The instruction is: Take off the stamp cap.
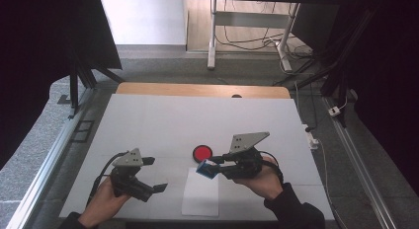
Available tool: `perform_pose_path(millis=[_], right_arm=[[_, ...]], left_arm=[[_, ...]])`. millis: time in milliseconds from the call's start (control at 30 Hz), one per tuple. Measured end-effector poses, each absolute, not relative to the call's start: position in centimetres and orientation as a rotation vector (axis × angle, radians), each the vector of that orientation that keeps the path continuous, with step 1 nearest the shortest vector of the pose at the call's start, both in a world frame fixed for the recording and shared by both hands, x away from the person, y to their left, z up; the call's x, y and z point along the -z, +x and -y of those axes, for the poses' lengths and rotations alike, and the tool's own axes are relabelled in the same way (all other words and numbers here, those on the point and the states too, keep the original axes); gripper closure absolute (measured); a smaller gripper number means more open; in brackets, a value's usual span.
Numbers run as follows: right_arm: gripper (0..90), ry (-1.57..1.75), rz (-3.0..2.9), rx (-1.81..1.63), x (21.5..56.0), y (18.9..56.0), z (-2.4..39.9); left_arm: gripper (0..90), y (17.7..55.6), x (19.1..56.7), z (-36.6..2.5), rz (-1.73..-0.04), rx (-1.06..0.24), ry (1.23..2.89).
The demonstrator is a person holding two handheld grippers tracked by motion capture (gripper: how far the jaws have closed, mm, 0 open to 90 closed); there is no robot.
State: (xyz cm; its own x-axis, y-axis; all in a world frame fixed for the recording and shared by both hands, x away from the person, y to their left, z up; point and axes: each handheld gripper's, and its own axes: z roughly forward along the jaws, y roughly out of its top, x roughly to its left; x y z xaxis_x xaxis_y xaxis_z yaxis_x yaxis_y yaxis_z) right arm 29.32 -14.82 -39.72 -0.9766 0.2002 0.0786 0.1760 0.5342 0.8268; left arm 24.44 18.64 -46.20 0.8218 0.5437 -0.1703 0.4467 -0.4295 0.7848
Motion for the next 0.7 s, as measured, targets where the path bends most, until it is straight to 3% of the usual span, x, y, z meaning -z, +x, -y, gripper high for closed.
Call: perform_pose_path(millis=[700], right_arm=[[71.1, 0.293, -2.745, -1.499, 39.5, 29.2, 14.2]], left_arm=[[0.1, 27.7, 46.1, -13.4, -0.483, 0.003, 2.157]])
